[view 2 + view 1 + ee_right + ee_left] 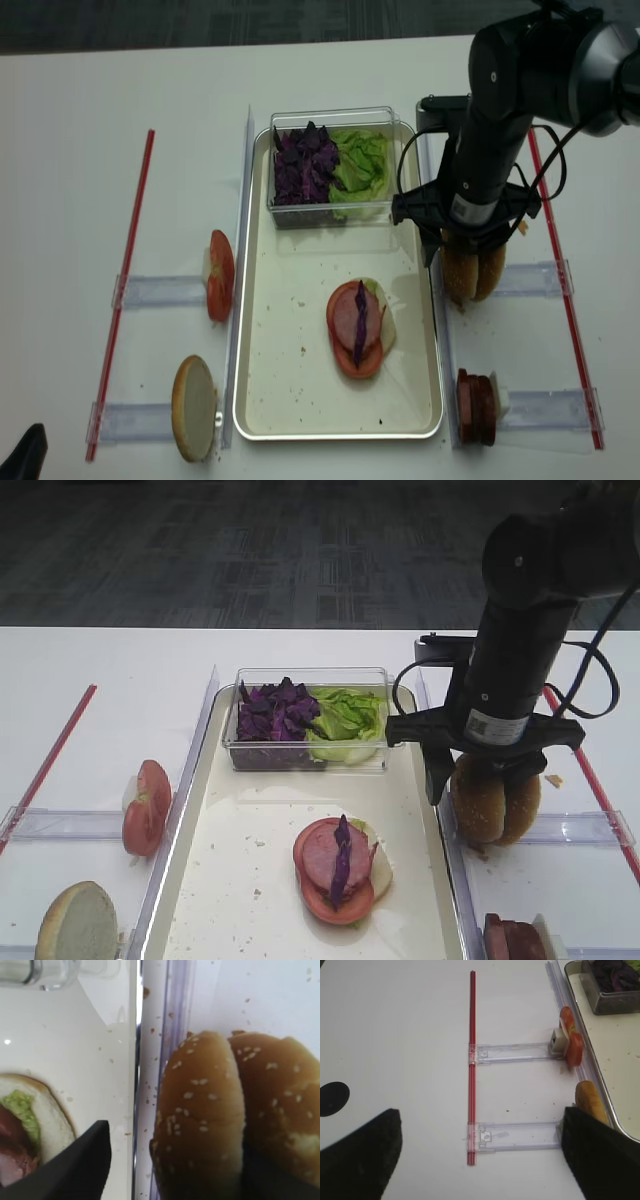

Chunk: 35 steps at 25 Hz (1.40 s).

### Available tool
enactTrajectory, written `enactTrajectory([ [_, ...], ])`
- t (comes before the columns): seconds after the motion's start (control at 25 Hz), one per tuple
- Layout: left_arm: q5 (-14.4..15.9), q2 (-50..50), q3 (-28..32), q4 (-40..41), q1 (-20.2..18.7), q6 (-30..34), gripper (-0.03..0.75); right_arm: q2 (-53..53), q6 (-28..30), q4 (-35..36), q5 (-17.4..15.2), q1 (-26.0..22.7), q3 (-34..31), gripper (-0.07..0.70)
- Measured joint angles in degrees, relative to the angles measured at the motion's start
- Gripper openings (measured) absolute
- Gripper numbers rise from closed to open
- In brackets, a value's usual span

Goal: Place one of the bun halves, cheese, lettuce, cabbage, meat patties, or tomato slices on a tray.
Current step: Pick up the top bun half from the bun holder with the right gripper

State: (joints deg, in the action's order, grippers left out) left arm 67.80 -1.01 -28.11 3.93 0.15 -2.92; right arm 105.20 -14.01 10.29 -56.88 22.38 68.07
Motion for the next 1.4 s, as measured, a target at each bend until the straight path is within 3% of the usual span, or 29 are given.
enactTrajectory([
  [0.2,0.0,0.0,0.0,0.0,0.0,0.0,0.597,0.1,0.0,0.0,0.0,0.0,0.0,0.447],
  [0.8,0.0,0.0,0.0,0.0,0.0,0.0,0.597,0.1,0.1,-1.6,-1.0,0.1,0.0,0.262],
  [1.4,0.0,0.0,0.0,0.0,0.0,0.0,0.597,0.1,0.2,-1.7,-1.5,0.1,0.0,0.253],
])
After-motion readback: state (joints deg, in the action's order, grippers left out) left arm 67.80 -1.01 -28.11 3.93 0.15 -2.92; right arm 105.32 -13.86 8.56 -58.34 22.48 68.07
